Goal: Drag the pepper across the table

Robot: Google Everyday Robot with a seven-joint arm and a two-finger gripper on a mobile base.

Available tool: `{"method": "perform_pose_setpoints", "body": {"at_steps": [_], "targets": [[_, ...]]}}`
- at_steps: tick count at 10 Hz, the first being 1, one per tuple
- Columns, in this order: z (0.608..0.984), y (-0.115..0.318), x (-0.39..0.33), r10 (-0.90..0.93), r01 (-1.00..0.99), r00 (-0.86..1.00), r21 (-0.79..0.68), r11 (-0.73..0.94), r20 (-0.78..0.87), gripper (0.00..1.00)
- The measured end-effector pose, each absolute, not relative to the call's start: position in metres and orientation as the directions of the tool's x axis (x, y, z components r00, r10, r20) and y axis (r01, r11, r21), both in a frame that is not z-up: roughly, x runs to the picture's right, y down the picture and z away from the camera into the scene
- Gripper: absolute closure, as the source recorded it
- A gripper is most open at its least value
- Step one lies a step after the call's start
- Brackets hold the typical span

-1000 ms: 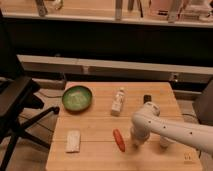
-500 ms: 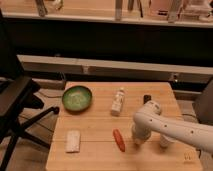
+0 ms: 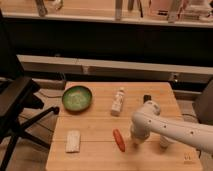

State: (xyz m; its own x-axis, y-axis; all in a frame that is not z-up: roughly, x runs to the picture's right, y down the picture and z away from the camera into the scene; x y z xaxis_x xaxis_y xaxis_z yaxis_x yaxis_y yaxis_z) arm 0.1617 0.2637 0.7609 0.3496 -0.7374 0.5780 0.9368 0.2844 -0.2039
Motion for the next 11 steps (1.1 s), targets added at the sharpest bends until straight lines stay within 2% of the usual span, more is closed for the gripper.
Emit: {"method": "perform_pose_setpoints", "body": {"at_steps": [1, 2, 4, 7, 9, 11], "targets": [[0.747, 0.25, 0.153, -0.769, 0.956, 0.293, -0.16, 0.246, 0.569, 0.22], [0.737, 0.238, 0.144, -0.794, 0.971, 0.239, -0.117, 0.209, 0.559, 0.2], [0.716, 0.217, 0.114, -0.842, 0.996, 0.069, 0.007, 0.086, 0.535, 0.2], [0.714, 0.209, 0.08, -0.858, 0.99, -0.119, 0.123, -0.066, 0.5, 0.2], [0.719, 0.211, 0.074, -0.857, 0.991, -0.112, 0.119, -0.059, 0.503, 0.2], [0.729, 0.238, 0.09, -0.843, 0.996, -0.052, 0.093, -0.002, 0.536, 0.2]]}}
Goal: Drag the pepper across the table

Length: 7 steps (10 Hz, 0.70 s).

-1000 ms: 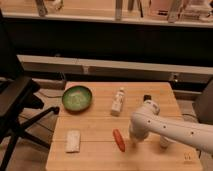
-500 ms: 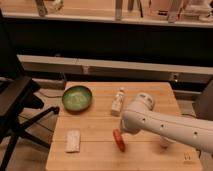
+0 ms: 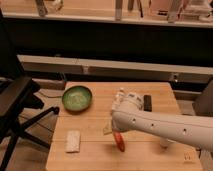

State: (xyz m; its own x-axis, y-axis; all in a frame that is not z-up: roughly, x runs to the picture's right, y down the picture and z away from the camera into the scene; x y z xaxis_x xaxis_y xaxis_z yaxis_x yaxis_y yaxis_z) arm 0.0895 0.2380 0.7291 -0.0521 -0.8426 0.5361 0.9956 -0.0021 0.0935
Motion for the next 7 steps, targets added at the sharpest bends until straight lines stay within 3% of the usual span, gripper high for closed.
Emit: {"method": "perform_pose_setpoints", "body": {"at_steps": [4, 7], "targets": [[0.746, 0.246, 0.092, -0.838, 0.983, -0.149, 0.168, -0.07, 0.525, 0.2], [0.753, 0.266, 0.098, -0.826, 0.987, -0.135, 0.145, -0.065, 0.548, 0.2]]}}
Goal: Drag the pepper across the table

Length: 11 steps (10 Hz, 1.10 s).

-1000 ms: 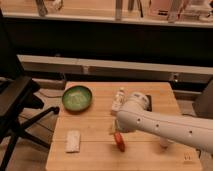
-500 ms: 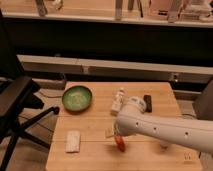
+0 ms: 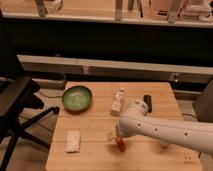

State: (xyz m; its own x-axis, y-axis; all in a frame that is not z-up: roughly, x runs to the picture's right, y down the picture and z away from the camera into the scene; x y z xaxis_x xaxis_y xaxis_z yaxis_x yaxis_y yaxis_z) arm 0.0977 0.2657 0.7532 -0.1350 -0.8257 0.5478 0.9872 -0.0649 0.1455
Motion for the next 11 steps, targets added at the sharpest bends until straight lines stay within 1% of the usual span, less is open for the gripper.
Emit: {"method": "perform_pose_setpoints", "body": {"at_steps": [2, 4, 8, 11], "targets": [[0.762, 0.281, 0.105, -0.821, 0.988, -0.126, 0.141, -0.056, 0.556, 0.2], [0.767, 0.281, 0.101, -0.814, 0.977, -0.196, 0.184, -0.112, 0.547, 0.2], [0.765, 0.292, 0.107, -0.814, 0.983, -0.169, 0.156, -0.098, 0.556, 0.2], [0.768, 0.293, 0.106, -0.812, 0.976, -0.206, 0.178, -0.128, 0.546, 0.2]]}}
